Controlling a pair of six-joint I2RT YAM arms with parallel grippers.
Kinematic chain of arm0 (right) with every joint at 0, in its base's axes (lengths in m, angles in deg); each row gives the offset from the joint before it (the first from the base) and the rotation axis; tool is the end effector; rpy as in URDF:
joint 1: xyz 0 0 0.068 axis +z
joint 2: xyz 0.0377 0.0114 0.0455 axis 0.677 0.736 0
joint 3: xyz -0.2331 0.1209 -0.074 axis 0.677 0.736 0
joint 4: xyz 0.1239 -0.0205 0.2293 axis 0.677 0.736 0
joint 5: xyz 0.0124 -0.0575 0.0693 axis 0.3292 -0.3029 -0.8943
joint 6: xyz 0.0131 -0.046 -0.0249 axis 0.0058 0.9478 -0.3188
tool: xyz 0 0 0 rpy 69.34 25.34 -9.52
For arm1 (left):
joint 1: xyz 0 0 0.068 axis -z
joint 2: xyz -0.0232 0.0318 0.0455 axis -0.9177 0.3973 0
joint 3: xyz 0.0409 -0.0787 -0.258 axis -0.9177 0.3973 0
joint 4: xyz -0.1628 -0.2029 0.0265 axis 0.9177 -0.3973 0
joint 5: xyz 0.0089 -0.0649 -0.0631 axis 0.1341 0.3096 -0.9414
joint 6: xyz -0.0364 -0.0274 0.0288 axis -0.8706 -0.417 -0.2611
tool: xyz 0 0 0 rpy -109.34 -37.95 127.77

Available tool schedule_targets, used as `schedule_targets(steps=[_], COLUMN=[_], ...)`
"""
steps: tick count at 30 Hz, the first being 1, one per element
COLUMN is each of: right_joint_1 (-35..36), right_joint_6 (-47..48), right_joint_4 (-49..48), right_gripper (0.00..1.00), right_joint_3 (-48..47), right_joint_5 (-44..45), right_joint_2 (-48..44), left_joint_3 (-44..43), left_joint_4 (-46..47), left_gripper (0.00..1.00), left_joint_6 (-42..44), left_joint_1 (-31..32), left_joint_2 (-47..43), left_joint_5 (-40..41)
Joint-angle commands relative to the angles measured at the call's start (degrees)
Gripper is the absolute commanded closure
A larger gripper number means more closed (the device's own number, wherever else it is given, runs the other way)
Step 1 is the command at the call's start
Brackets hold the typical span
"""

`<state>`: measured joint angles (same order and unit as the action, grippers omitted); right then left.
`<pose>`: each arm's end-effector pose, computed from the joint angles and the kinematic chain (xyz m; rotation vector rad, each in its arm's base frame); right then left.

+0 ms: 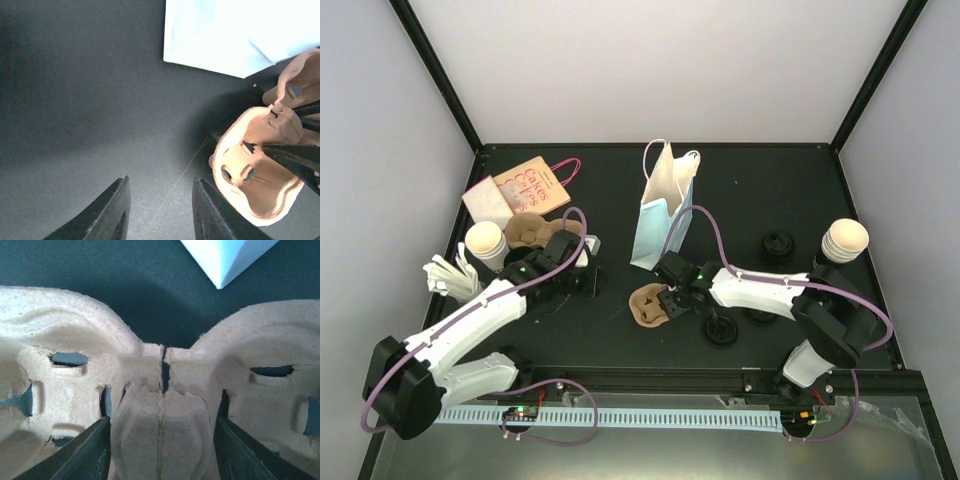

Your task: Pack the takeout coffee

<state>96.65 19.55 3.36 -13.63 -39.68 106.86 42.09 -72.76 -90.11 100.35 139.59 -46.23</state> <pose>0.1687 0.2273 0.1568 -0.7015 2.7209 0.2200 0.1709 -0.1195 0.2231 0.2068 2.6068 -0.5564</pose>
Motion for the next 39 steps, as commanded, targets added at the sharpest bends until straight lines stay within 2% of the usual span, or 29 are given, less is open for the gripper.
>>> schedule_targets(steps=[1, 8, 12, 15, 17, 20, 37, 39], right_joint_1=[0.45, 0.44, 0.54, 0.54, 0.54, 0.52, 0.56, 0.53], right_joint_6=[-0.77, -0.47, 0.2, 0.1, -0.1, -0.65, -1.75, -1.77], right_joint_4=[-1.27, -1.05, -1.35, -1.4, -1.57, -1.55, 7.96, 9.49], right_gripper=[0.42, 0.41, 0.47, 0.54, 0.54, 0.58, 0.6, 0.6], right_joint_3=[-1.49, -2.43, -2.56, -2.36, -2.04, -1.49, -4.49, -5.26], right_joint_5=[2.99, 4.35, 4.86, 5.33, 5.46, 5.58, 9.09, 9.51], right_joint_2=[1.29, 2.12, 3.13, 3.3, 2.42, -0.05, -14.27, -16.72], left_joint_3=[-2.28, -1.85, -1.49, -1.11, -0.68, 0.77, -0.73, -1.69], left_joint_4=[-0.71, -0.8, 0.03, 0.94, 1.49, 3.26, 4.43, 5.42], left_gripper=[0.6, 0.4, 0.26, 0.19, 0.15, 0.13, 0.13, 0.1], left_joint_6=[1.39, 1.44, 1.3, 1.26, 1.27, 1.69, 5.1, 5.35], left_joint_1=[-0.43, -0.41, -0.42, -0.42, -0.37, -0.39, -0.41, -0.42], left_joint_2=[-3.59, -5.32, -6.52, -7.55, -8.28, -9.58, -11.77, -11.89], left_joint_5=[3.84, 4.59, 4.82, 4.87, 5.92, 6.86, 6.33, 6.64])
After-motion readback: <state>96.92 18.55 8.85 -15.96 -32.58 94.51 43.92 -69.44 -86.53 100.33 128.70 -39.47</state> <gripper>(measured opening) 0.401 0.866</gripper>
